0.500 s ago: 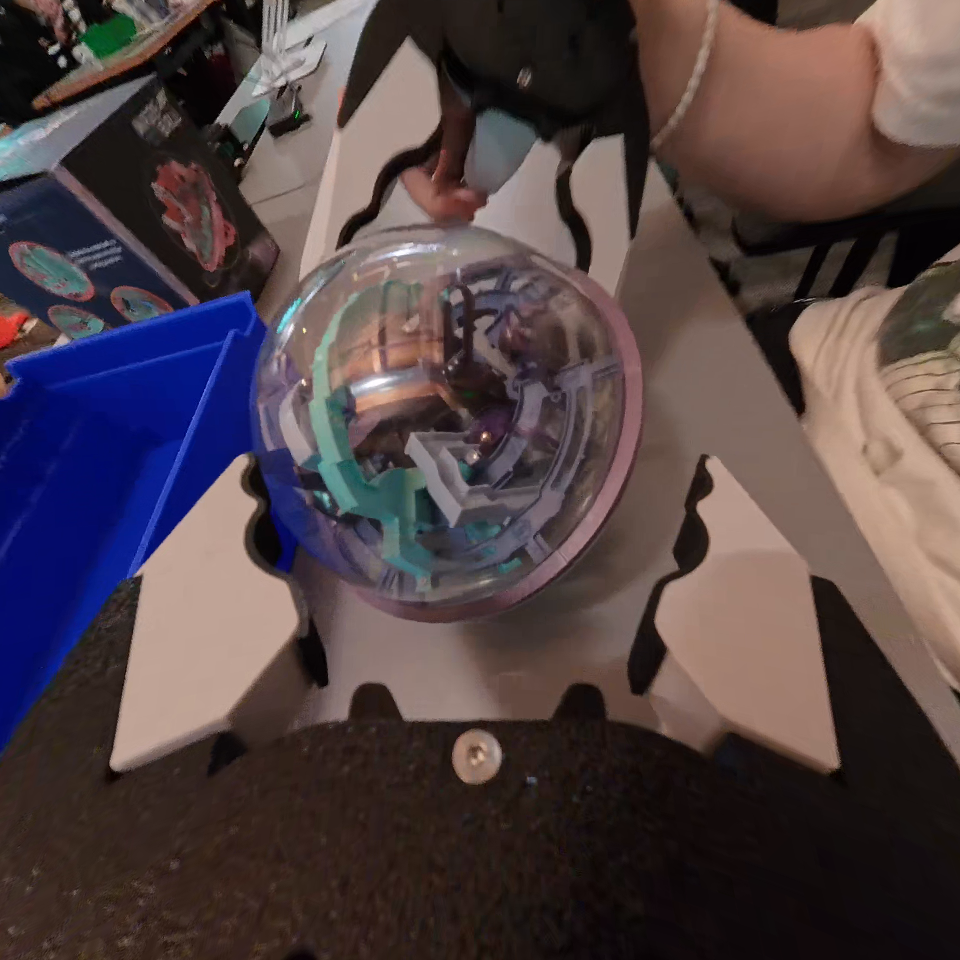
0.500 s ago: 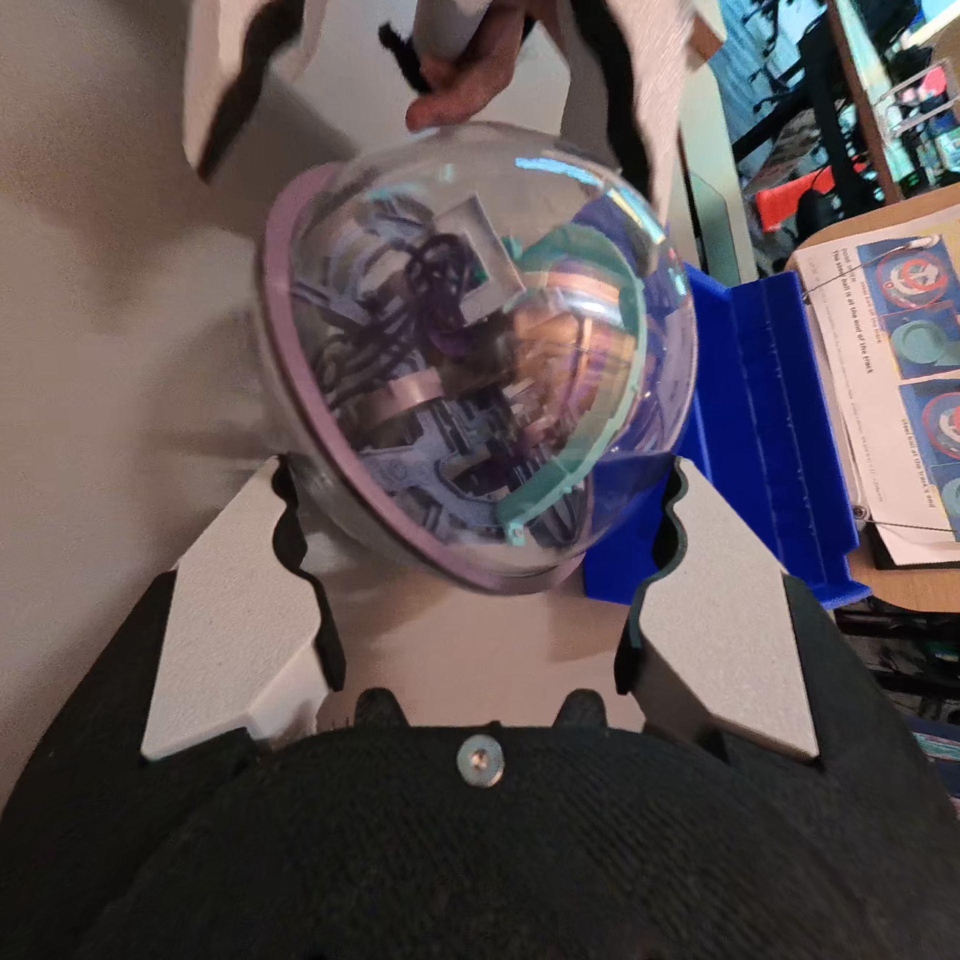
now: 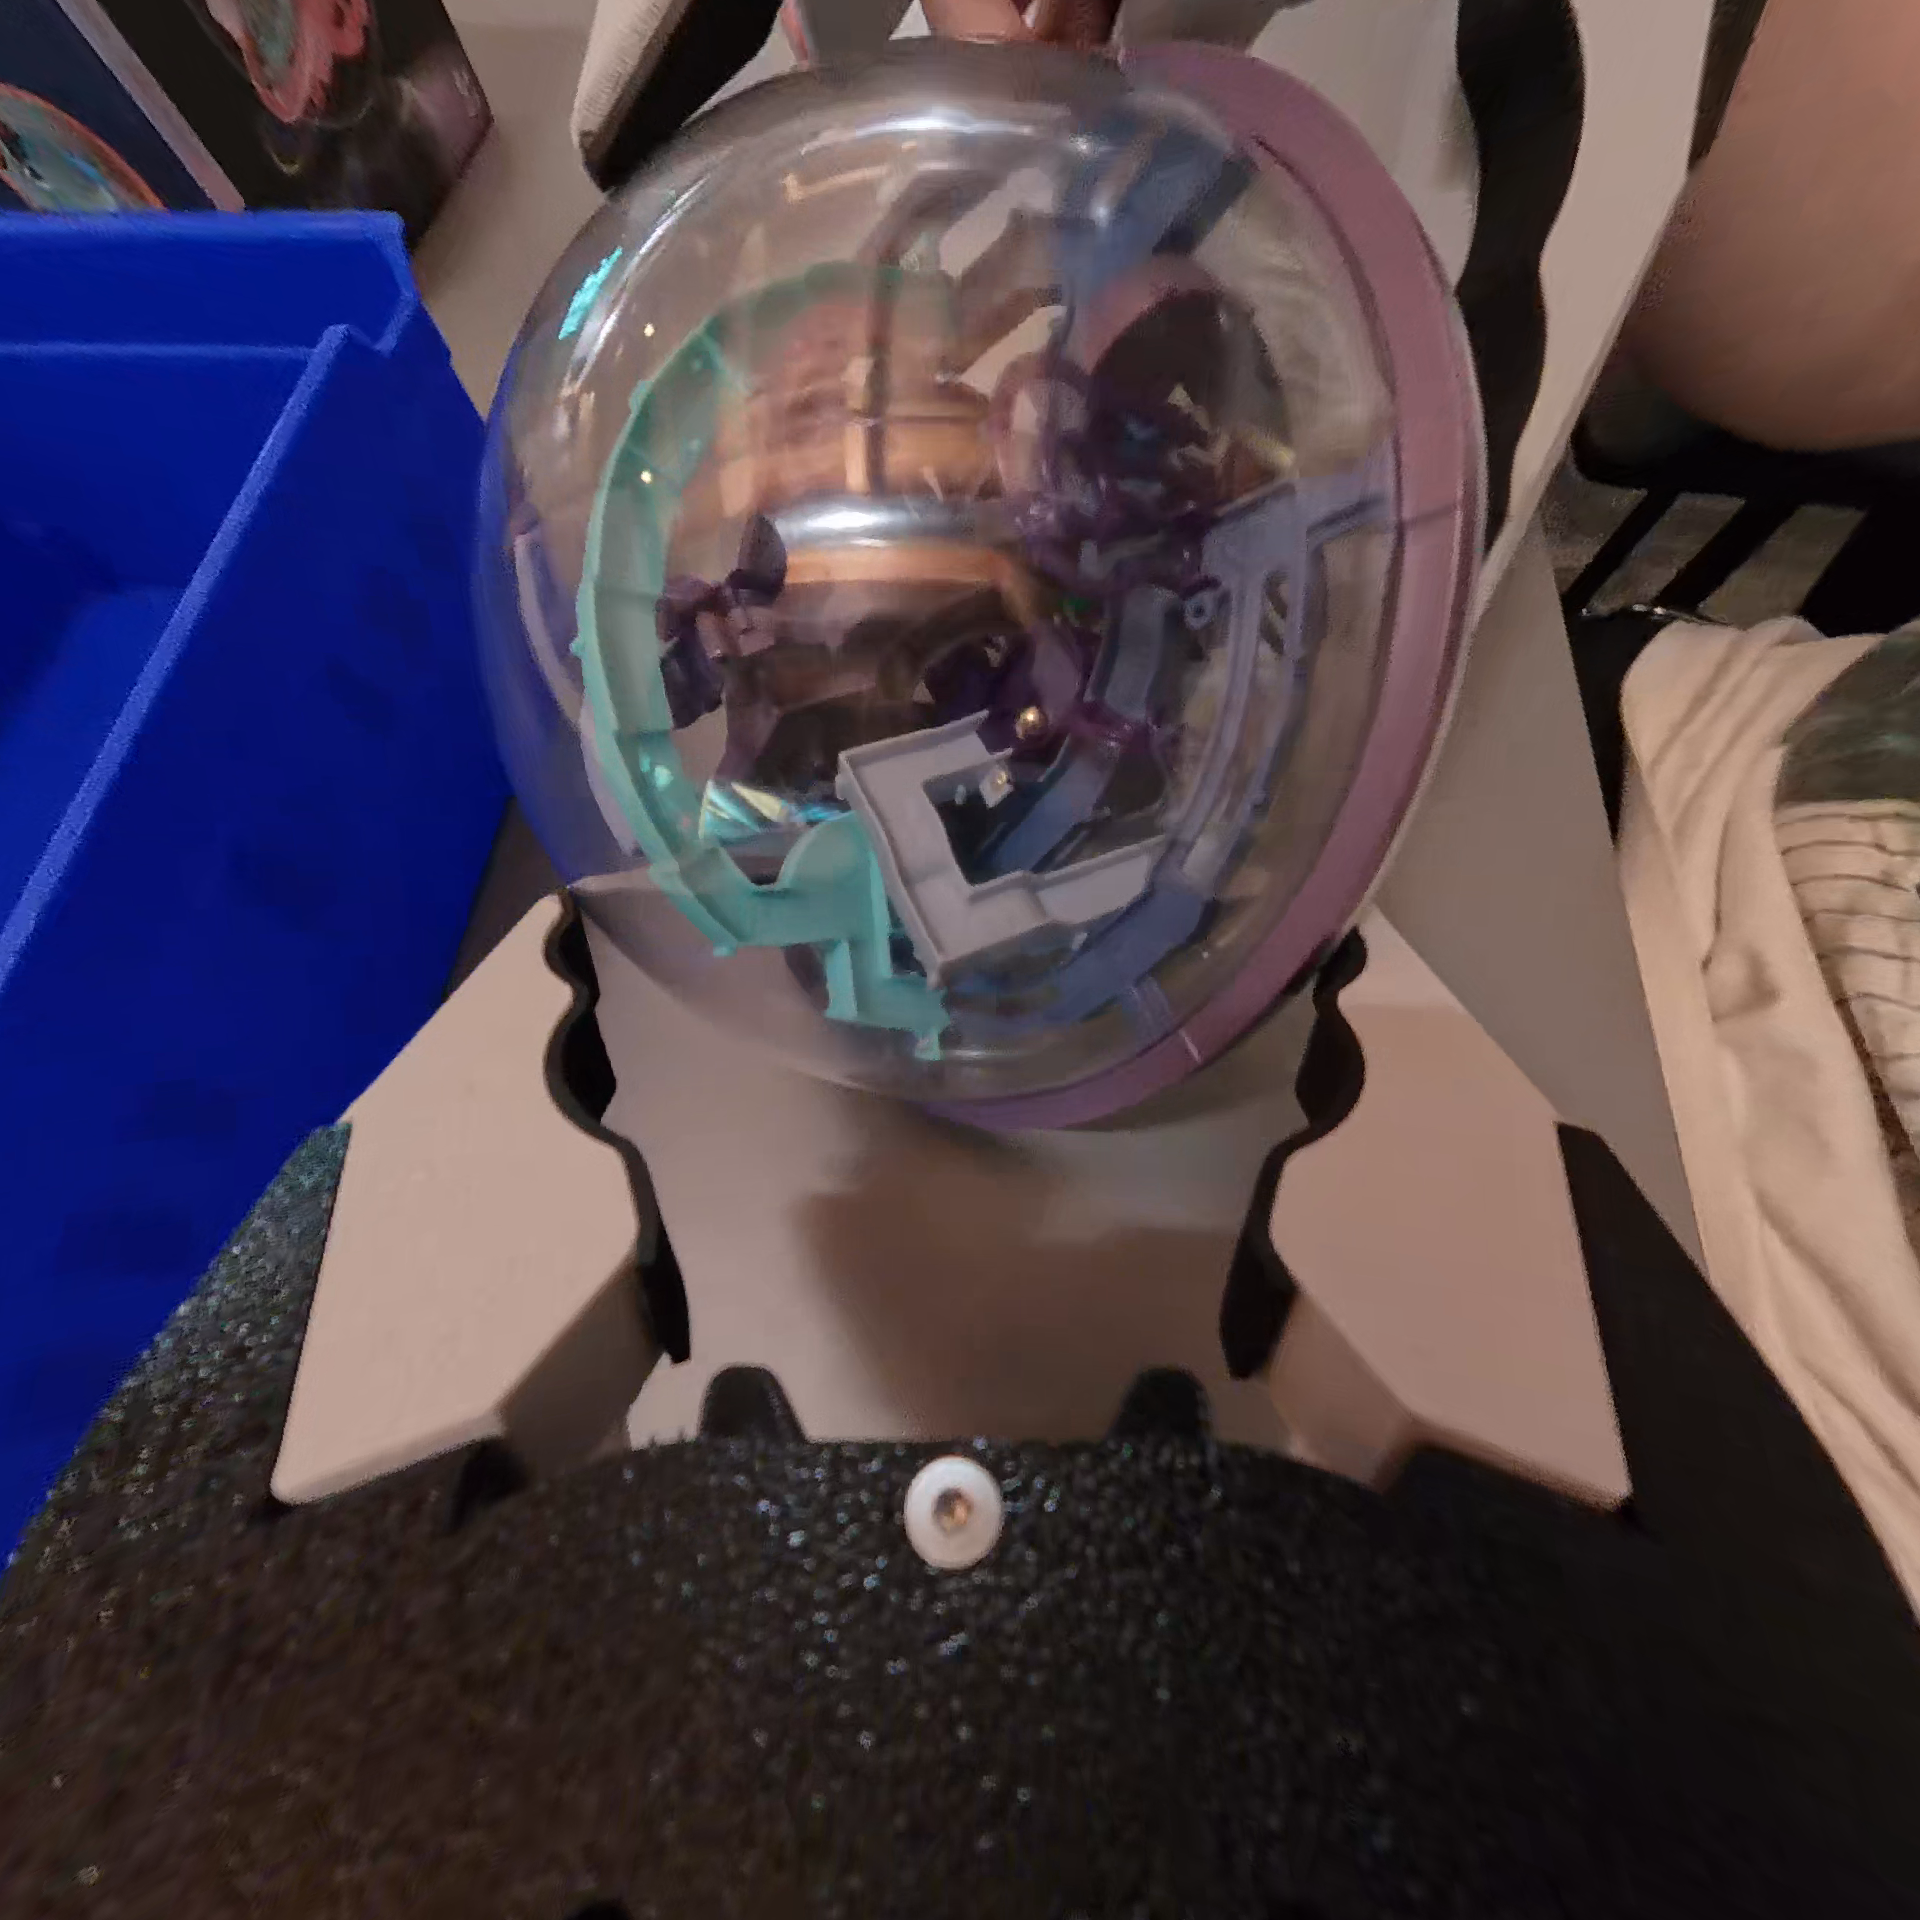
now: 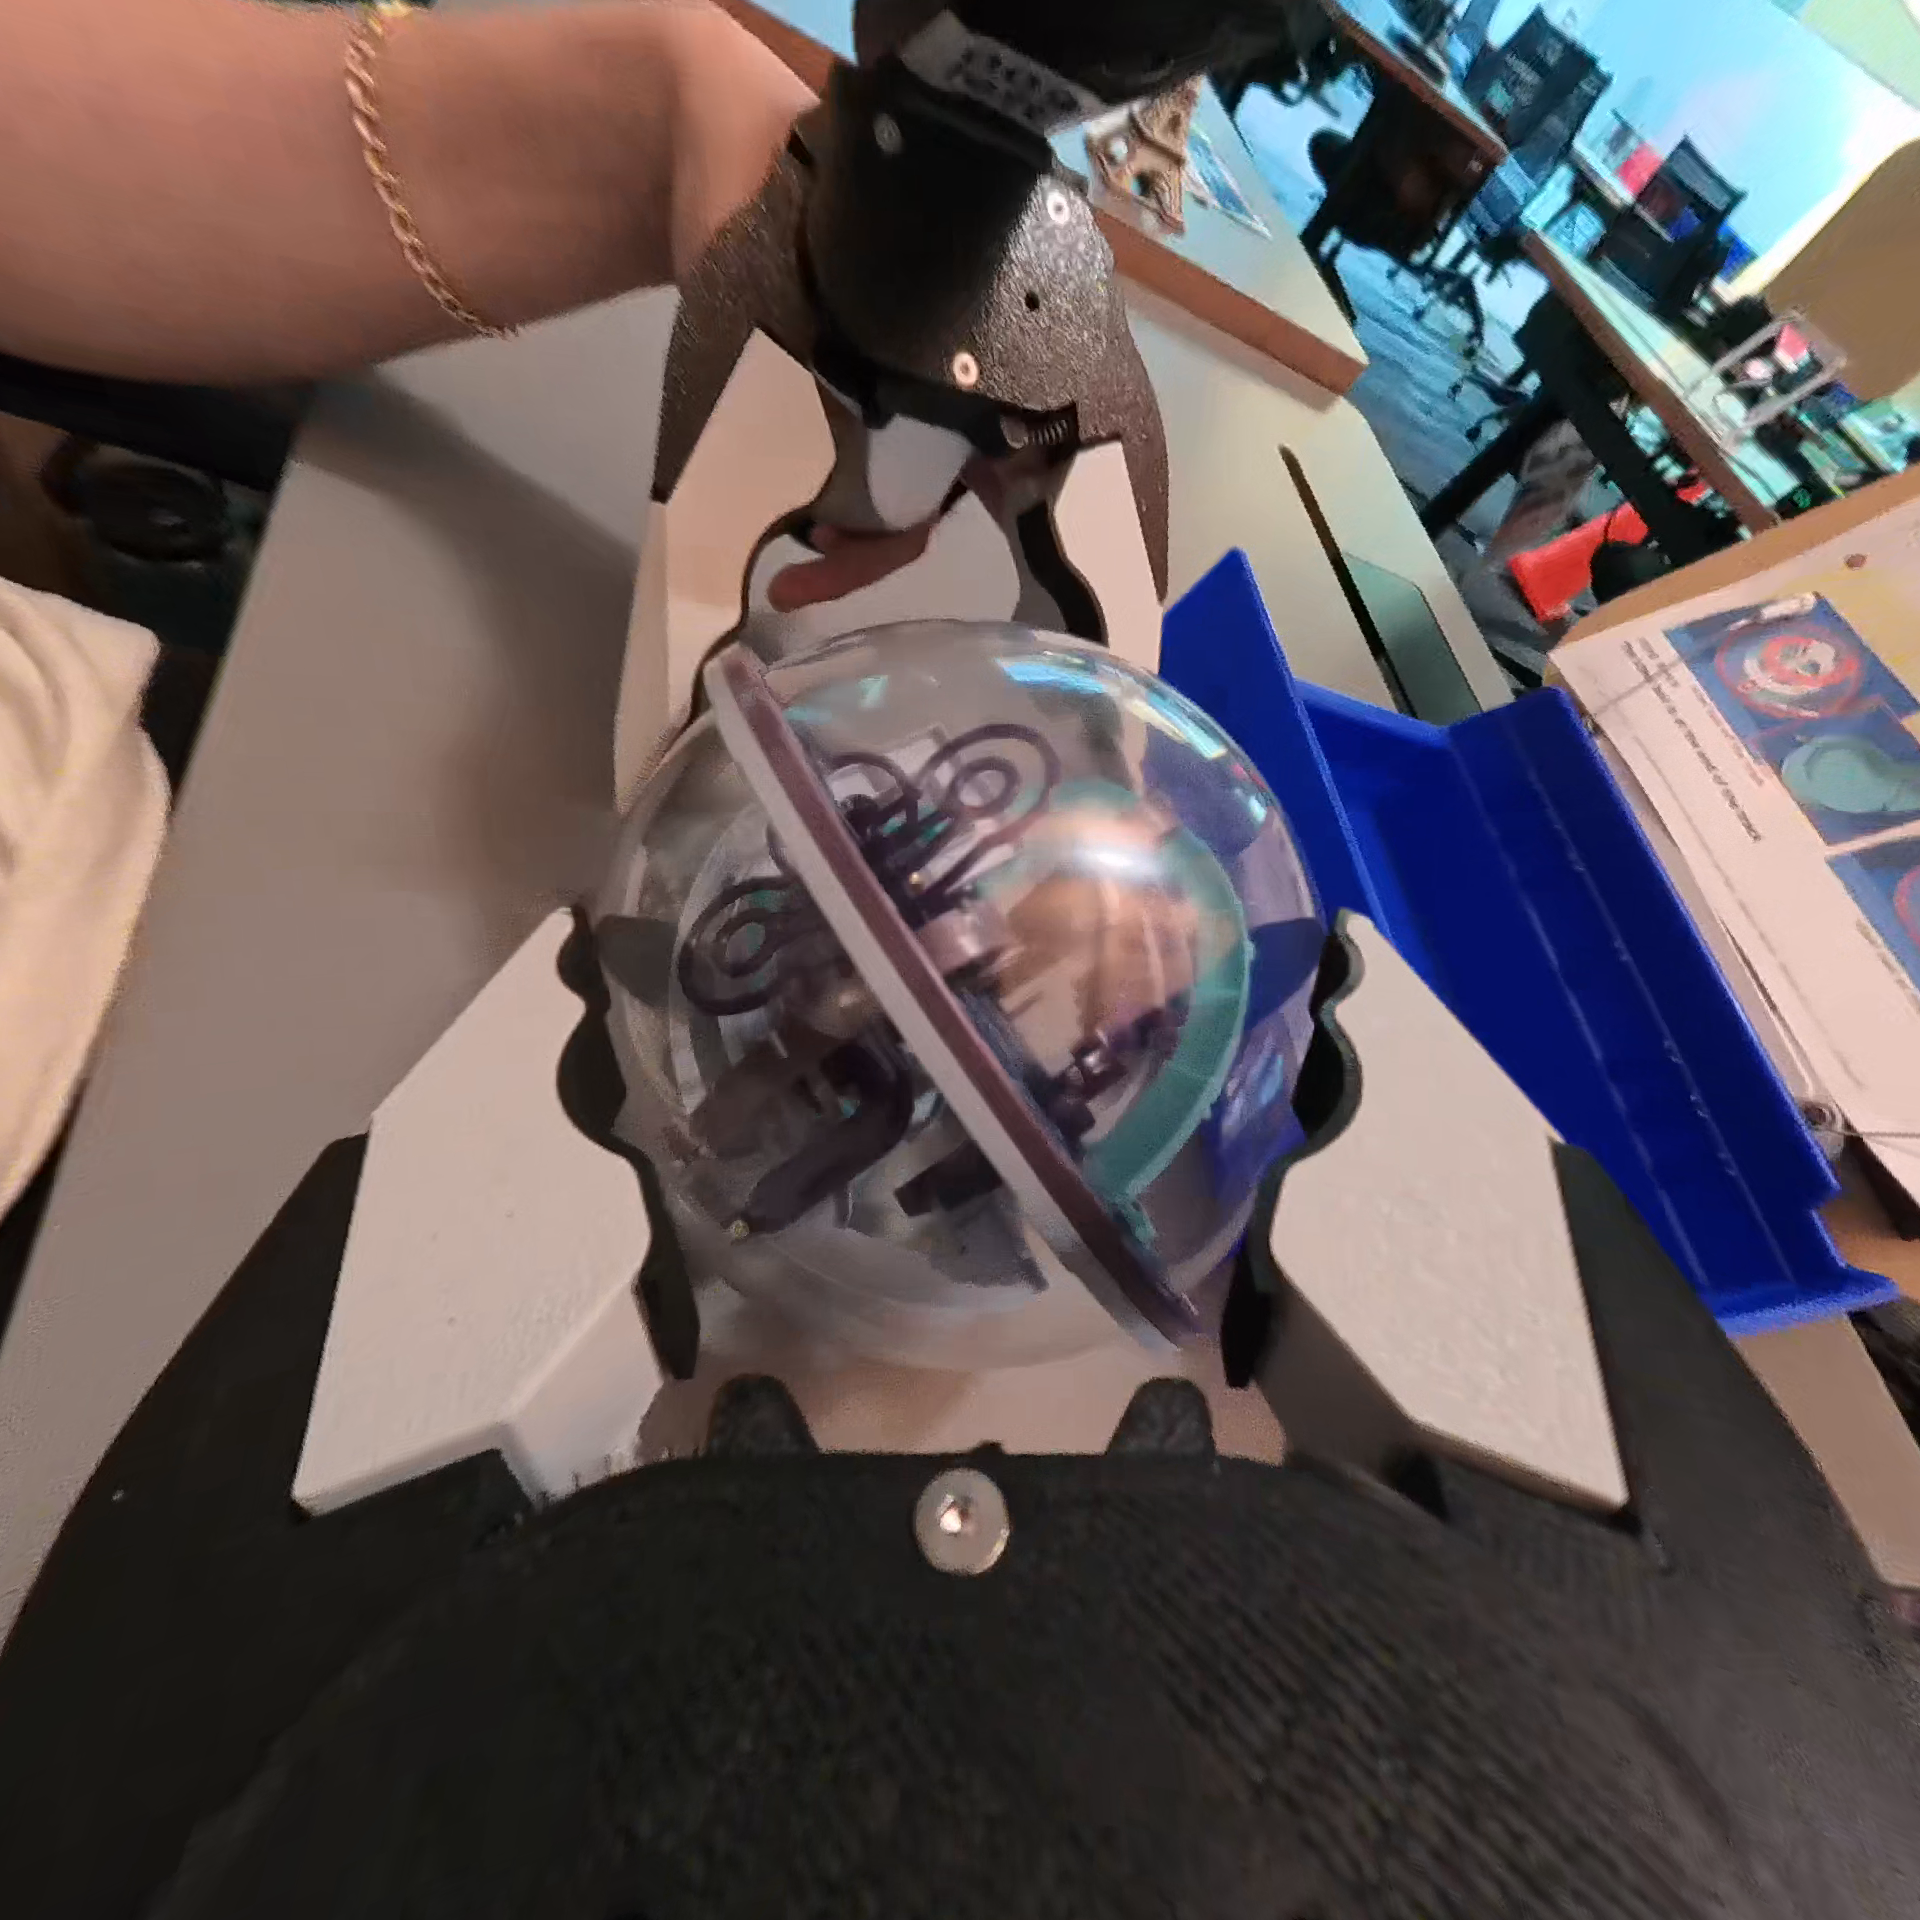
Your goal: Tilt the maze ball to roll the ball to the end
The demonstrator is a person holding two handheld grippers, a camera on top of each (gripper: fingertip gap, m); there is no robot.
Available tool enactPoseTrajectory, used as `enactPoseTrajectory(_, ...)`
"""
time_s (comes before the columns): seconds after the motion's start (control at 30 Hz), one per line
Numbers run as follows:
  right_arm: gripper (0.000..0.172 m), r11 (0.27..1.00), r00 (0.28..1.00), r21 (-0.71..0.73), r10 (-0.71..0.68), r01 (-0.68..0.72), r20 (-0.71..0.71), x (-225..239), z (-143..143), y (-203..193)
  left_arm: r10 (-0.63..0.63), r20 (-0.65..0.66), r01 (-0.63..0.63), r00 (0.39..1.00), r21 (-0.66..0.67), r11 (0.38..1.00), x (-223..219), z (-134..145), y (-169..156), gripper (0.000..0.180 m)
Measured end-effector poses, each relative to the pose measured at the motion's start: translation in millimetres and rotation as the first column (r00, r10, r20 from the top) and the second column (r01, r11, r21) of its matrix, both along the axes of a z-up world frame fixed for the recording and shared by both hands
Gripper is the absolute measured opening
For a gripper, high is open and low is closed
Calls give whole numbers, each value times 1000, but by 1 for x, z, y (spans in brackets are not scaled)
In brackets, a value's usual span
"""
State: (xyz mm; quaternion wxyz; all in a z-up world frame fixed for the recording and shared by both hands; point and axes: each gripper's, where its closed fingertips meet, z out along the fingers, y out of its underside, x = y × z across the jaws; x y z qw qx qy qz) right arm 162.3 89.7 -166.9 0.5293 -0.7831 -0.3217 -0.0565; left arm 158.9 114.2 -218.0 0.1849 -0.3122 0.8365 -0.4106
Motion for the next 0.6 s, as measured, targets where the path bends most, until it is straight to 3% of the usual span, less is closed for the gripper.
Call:
enactPoseTrajectory(0.1, 133, 999, 999, 18, 42, -43, 17, -4, 0, -1, -14, -39, 13, 999, -13, 1000, -4, -4, -3, 136)
enactPoseTrajectory(0.2, 133, 988, 987, 11, 156, -157, 36, -18, 1, -14, -129, -62, 130, 990, 27, 991, -25, -9, -7, 131)
enactPoseTrajectory(0.3, 133, 983, 981, 7, 184, -185, 55, -22, 0, -18, -100, 100, 96, 990, 47, 994, -14, 14, 5, 134)
enactPoseTrajectory(0.4, 133, 982, 982, 21, 187, -187, 36, -25, 2, -14, -169, 313, 149, 935, 86, 985, -11, 38, -2, 144)
enactPoseTrajectory(0.5, 133, 985, 985, 29, 170, -171, 29, -24, 2, -9, -245, 269, 219, 931, 125, 968, -14, 24, -22, 144)
enactPoseTrajectory(0.53, 132, 988, 988, 30, 148, -150, 36, -20, 3, -8, -239, 271, 211, 932, 126, 969, -10, 21, -26, 151)
enactPoseTrajectory(0.6, 130, 994, 994, 50, 100, -101, 35, -11, 8, -7, -168, 280, 139, 945, 123, 983, 5, 19, -22, 144)
